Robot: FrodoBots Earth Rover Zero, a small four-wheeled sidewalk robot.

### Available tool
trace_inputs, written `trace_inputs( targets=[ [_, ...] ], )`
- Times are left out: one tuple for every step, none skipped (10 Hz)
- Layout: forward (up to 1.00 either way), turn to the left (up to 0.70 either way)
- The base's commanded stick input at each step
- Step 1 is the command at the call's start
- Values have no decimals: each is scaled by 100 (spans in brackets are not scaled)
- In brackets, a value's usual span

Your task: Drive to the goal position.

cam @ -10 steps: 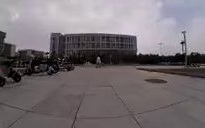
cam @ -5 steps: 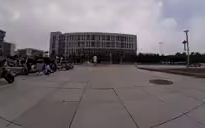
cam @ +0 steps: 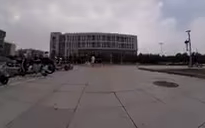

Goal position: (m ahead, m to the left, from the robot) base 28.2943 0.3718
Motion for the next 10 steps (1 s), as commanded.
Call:
trace_inputs(
  targets=[
    [70,14],
    [70,0],
    [70,0],
    [70,0],
    [70,0],
    [70,0],
    [70,0],
    [70,0],
    [70,0],
    [70,0]
  ],
)
